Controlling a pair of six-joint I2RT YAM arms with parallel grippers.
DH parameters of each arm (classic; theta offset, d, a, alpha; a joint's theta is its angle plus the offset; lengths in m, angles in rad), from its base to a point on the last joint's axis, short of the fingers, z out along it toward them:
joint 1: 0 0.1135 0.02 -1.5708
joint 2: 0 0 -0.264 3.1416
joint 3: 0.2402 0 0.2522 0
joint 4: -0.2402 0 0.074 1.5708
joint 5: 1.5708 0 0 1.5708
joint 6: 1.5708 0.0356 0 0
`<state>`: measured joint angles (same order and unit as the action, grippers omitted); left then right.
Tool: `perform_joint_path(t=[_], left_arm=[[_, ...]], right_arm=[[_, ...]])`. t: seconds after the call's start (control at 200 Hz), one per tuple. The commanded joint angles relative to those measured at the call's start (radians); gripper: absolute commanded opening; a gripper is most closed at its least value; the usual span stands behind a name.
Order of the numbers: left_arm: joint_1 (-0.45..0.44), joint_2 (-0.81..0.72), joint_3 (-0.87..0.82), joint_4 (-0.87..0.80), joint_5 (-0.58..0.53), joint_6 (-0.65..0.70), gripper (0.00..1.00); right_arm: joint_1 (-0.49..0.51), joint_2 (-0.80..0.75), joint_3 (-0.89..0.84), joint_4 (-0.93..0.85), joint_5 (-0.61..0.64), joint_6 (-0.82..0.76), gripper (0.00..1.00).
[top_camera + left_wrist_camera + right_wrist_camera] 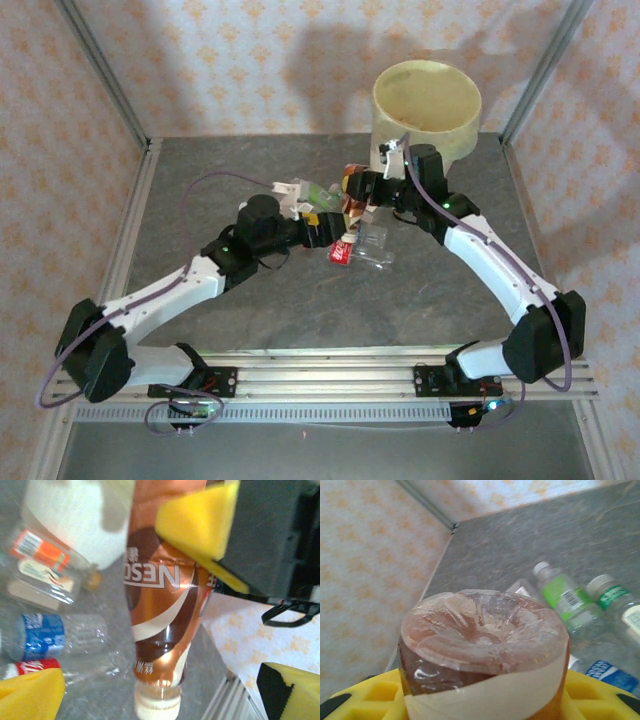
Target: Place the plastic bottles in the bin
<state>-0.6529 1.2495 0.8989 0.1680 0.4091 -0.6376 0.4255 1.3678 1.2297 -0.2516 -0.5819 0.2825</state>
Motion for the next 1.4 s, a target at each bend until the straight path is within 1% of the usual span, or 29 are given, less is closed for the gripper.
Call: perform_joint_path(t=[0.0,0.055,0.12,0.2,0.245,0.3,0.505,0.585,0.671,0.771,0.851,0.931,1.061,1.241,1.336,1.396], left_arm=[[0.015,-0.082,-0.037,-0.065,-0.181,0.036,1.0],[0.014,-0.105,-0.045,-0.097,-0.245,0.034,1.0],[0.015,-0.126,-0.04,-0.16,-0.348,0.021,1.0],[0.014,-0.138,-0.026,-0.256,-0.494,-0.022,1.0],[0.015,-0.139,-0.012,-0.31,-0.553,-0.048,1.0],[0.015,-0.142,-0.006,-0.342,-0.59,-0.069,1.0],[0.014,-0.16,-0.03,-0.385,-0.672,-0.134,1.0],[0.014,-0.164,-0.013,-0.477,-0.743,-0.177,1.0],[0.014,-0.157,0.015,-0.581,-0.808,-0.212,1.0],[0.015,-0.161,0.016,-0.617,-0.819,-0.224,1.0],[0.013,-0.175,0.003,-0.621,-0.823,-0.233,1.0],[0.015,-0.195,-0.014,-0.626,-0.829,-0.247,1.0],[0.014,-0.227,-0.042,-0.639,-0.849,-0.261,1.0],[0.014,-0.261,-0.072,-0.648,-0.87,-0.276,1.0],[0.015,-0.267,-0.076,-0.655,-0.875,-0.277,1.0],[0.014,-0.268,-0.077,-0.665,-0.883,-0.28,1.0]], right_arm=[[0.0,-0.038,0.063,-0.051,0.147,-0.042,0.35],[-0.007,-0.035,0.083,-0.067,0.166,-0.038,0.35],[-0.015,-0.029,0.108,-0.08,0.185,-0.037,0.35],[-0.026,-0.024,0.137,-0.085,0.21,-0.045,0.34],[-0.032,-0.02,0.157,-0.086,0.222,-0.053,0.34],[-0.044,-0.012,0.182,-0.085,0.229,-0.06,0.34],[-0.088,0.052,0.29,-0.087,0.234,-0.082,0.34],[-0.11,0.098,0.354,-0.093,0.229,-0.085,0.33],[-0.14,0.173,0.467,-0.123,0.22,-0.091,0.33],[-0.178,0.27,0.617,-0.158,0.232,-0.102,0.33],[-0.206,0.331,0.697,-0.156,0.279,-0.114,0.33],[-0.234,0.394,0.796,-0.158,0.28,-0.107,0.33],[-0.255,0.514,1.015,-0.266,0.338,-0.119,0.34],[-0.296,0.637,1.217,-0.343,0.408,-0.117,0.34],[-0.307,0.67,1.257,-0.345,0.499,-0.204,0.34],[-0.309,0.675,1.255,-0.335,0.523,-0.279,0.34]])
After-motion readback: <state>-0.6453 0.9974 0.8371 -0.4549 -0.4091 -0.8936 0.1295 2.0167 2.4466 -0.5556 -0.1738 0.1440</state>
